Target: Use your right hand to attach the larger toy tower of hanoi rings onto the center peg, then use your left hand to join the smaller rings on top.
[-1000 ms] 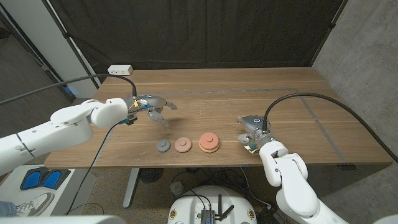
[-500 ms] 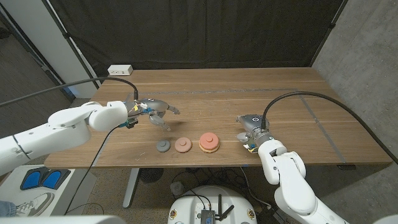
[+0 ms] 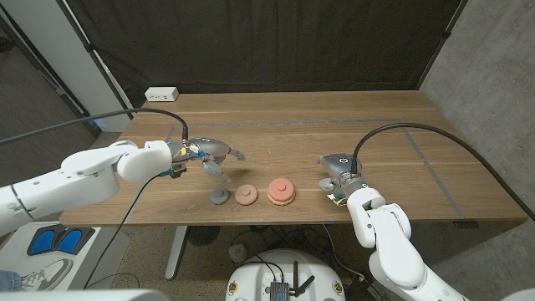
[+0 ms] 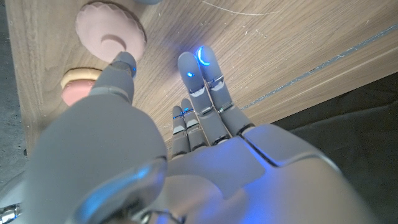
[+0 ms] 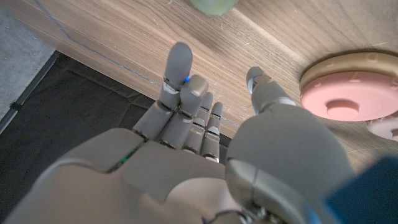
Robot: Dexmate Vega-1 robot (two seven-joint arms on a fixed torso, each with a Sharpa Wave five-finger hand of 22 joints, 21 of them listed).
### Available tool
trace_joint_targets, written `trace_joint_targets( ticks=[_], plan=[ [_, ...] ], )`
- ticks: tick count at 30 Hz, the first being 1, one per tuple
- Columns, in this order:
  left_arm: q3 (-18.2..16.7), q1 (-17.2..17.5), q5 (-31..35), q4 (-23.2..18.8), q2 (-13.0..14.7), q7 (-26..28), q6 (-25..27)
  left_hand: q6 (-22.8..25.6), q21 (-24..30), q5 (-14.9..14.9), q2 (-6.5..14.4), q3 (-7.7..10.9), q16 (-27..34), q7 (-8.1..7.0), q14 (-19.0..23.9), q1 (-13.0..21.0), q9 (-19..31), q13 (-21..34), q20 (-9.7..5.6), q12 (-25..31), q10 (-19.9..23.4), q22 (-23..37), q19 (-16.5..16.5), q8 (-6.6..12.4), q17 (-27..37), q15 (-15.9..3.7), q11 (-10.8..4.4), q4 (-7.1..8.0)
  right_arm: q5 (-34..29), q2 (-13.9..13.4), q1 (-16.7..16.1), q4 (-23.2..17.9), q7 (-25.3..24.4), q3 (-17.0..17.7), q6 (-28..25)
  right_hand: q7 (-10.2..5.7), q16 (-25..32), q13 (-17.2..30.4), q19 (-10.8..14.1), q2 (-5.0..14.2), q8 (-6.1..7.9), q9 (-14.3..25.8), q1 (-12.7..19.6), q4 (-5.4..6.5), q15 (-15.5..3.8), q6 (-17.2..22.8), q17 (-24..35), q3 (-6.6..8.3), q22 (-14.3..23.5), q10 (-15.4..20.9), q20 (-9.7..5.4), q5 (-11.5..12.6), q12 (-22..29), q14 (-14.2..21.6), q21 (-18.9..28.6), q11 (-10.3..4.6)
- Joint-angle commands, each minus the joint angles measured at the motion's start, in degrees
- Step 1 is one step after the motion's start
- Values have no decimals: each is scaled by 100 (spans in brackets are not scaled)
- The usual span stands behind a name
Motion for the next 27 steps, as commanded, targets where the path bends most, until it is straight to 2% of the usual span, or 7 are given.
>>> trace_joint_targets(
  ticks=[1, 10, 17, 27],
  plan=[
    [-150, 275, -42, -200, 212, -28, -37, 29, 40, -8, -52, -23, 39, 12, 62, -33, 17, -8, -724, 20, 41, 9, 3, 12, 0, -617, -4, 21, -26, -24, -49, -43, -21, 18, 25, -33, -34, 12, 34, 54, 20, 28, 7, -8, -308, 30, -36, 36, -4, 64, -403, 49, -12, 15, 46, -6],
    [-179, 352, -33, -260, 292, -93, -51, -2, 35, -12, -63, -36, 45, 15, 60, -54, 15, -17, -721, 3, -9, 6, -20, 4, 0, -615, 1, 27, -70, 2, -104, -62, -23, 32, 8, -33, 2, 15, 31, 55, 25, 31, 11, -11, -306, 40, 5, 39, -8, 69, -402, 54, -18, 59, 47, -5],
    [-95, 290, 40, -264, 244, -242, -88, -56, 25, -21, -90, -60, 47, 17, 43, -96, 12, -26, -714, -7, -52, 1, -40, -10, -3, -615, 4, 36, -118, 33, -128, -60, -18, 33, 0, -30, 4, 18, 31, 57, 27, 33, 9, -10, -305, 42, 11, 41, -11, 78, -402, 58, -20, 64, 50, -6],
    [-104, 419, 302, -337, 285, -83, -55, -89, 21, -26, -107, -73, 23, 27, -1, -112, 10, -30, -713, -3, -72, -2, -52, -13, -30, -615, 15, 33, -134, 71, -121, -40, -11, 39, 19, -28, -1, 20, 42, 64, 26, 32, 6, -7, -305, 45, 10, 45, -4, 84, -403, 64, -28, 65, 64, 0]
  ],
)
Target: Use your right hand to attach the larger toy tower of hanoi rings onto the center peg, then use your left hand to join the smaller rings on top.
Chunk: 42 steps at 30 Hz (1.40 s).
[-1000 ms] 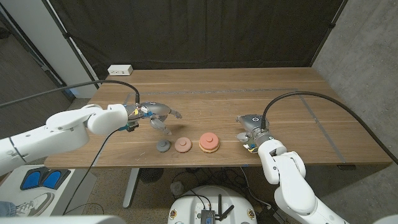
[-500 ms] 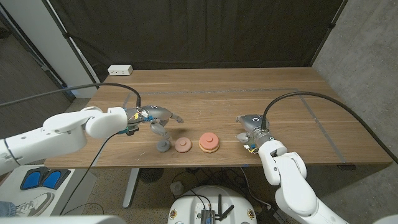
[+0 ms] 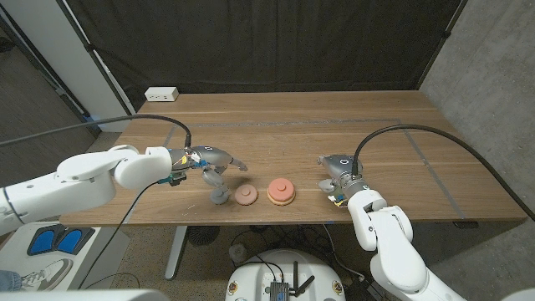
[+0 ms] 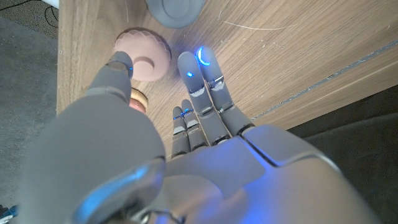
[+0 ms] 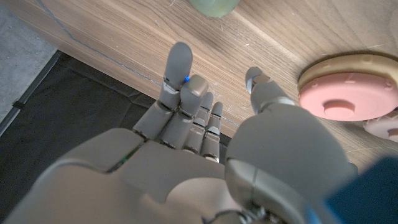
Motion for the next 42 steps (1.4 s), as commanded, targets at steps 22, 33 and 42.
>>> trace_joint_targets(
  ticks=[22, 33, 42],
  plan=[
    [305, -15, 794, 46, -298, -28, -90, 28, 31, -4, -28, -36, 41, -2, -15, -40, 5, 3, -704, 34, 42, -4, 7, 18, -6, -635, -30, -17, -6, 116, 44, 72, 29, -10, -7, -11, -26, 31, 27, 65, 22, 12, 3, -10, -285, 22, -27, 50, 10, 71, -402, 34, -42, 26, 28, 15],
    [479, -119, 1032, 153, -522, -127, -118, 46, 37, -7, -32, -42, 49, -16, -8, -44, 4, 4, -692, 47, 69, -6, 20, 29, -15, -636, -38, -20, 16, 109, 45, 74, 54, -12, -26, -9, -35, 34, 29, 72, 21, 15, 8, -11, -286, 20, -27, 50, 6, 75, -402, 41, -51, 35, 33, 9],
    [608, -191, 1186, 251, -691, -155, -181, 55, 40, -9, -30, -43, 57, -24, 2, -42, 3, 1, -691, 47, 77, -6, 21, 34, -17, -635, -29, -21, 32, 89, 51, 71, 78, -10, -27, -9, -28, 43, 31, 86, 18, 16, 1, -3, -285, 18, -13, 48, 6, 80, -402, 47, -50, 58, 38, 22]
  ],
)
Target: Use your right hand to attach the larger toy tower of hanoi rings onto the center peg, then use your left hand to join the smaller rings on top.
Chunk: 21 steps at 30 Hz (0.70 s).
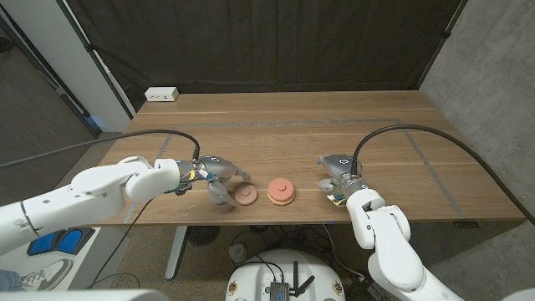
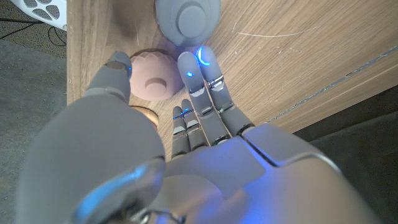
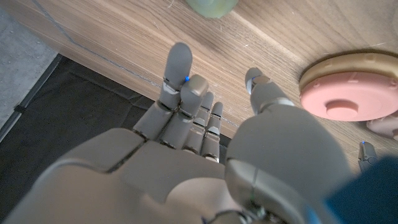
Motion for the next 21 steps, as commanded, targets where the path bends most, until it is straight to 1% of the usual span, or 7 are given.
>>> trace_joint_targets(
  ticks=[1, 8, 9, 14, 21],
  plan=[
    [170, -107, 229, 136, -235, -71, -71, 39, 45, -9, -8, -20, 58, -1, 14, -19, 2, -1, -692, 47, 44, -7, 18, 36, 9, -624, 5, 3, 16, -10, 11, 5, 33, -7, -20, -13, -13, 19, 29, 50, 14, 13, 37, 15, -285, 9, 18, 32, 3, 38, -402, 48, -11, 54, 28, 16],
    [193, -121, 271, 180, -280, -60, -92, 43, 47, -9, -7, -18, 65, -10, 21, -11, 1, -2, -688, 51, 59, -7, 16, 38, 9, -624, -5, -2, 55, -19, 17, 19, 11, -6, -16, -14, -24, 21, 29, 59, 18, 13, 32, 18, -284, 23, 13, 32, 2, 44, -402, 53, -13, 51, 30, 17],
    [198, -127, 269, 185, -291, -67, -95, 46, 48, -9, -6, -17, 66, -12, 20, -9, 1, -2, -687, 56, 70, -7, 17, 39, 9, -623, -24, -3, 73, -23, 19, 21, 0, -7, -9, -10, -24, 23, 29, 60, 18, 13, 31, 18, -285, 23, 15, 32, 2, 39, -402, 55, -14, 53, 31, 16],
    [245, -171, 328, 216, -356, -90, -111, 55, 50, -10, -2, -16, 70, -3, 22, -5, 1, -2, -686, 54, 70, -6, 13, 43, 8, -623, -12, -3, 81, -19, 32, 37, -11, -29, -21, -11, -16, 29, 29, 65, 14, 14, 30, 17, -285, 17, 28, 32, 0, 45, -402, 59, -13, 68, 32, 13],
    [259, -126, 474, 224, -385, 30, -79, 70, 54, -10, 1, -13, 74, -11, 26, 6, 1, -3, -686, 58, 86, -6, 13, 49, 3, -623, -24, -7, 63, -31, 38, 35, -11, -36, -42, -4, -23, 28, 27, 68, 16, 14, 26, 17, -285, 24, 26, 31, -1, 47, -401, 64, -18, 67, 32, 14]
  ],
)
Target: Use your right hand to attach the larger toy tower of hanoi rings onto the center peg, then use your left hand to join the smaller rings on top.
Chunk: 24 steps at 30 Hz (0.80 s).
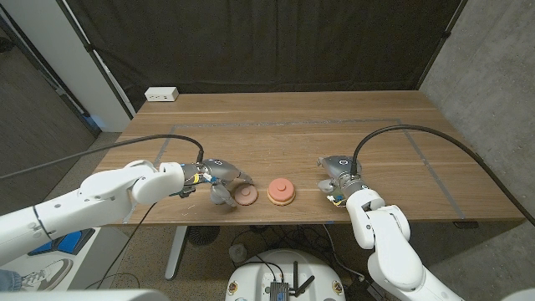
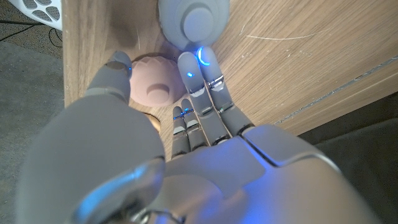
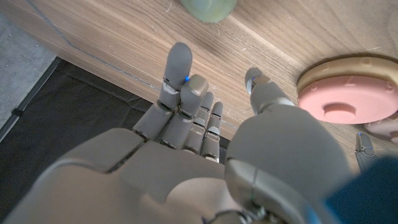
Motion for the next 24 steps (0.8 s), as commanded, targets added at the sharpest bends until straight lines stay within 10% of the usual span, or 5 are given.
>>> trace_joint_targets(
  ticks=[1, 24],
  plan=[
    [65, 21, 247, 44, -95, 136, 17, 73, 22, -10, 2, -13, 30, -11, 21, 6, 1, -4, -685, 59, 70, -6, 11, 50, -5, -623, 1, -7, 7, -22, 15, 7, -32, -17, -23, -3, -20, 29, 27, 28, 15, 14, -15, 17, -296, 24, 19, 31, -2, 22, -401, 20, -20, 59, 32, -6],
    [305, -11, 528, 280, -425, 273, 55, 180, 38, -12, 14, -4, 59, -36, 53, 34, 0, 5, -680, 83, 151, -8, 24, 84, -4, -622, -53, -11, 76, -75, -50, -16, -60, 39, -63, -10, -33, 43, 24, 46, 13, 15, -28, 19, -296, 30, 22, 35, -5, 48, -402, 39, -15, 64, 35, -11]
  ],
)
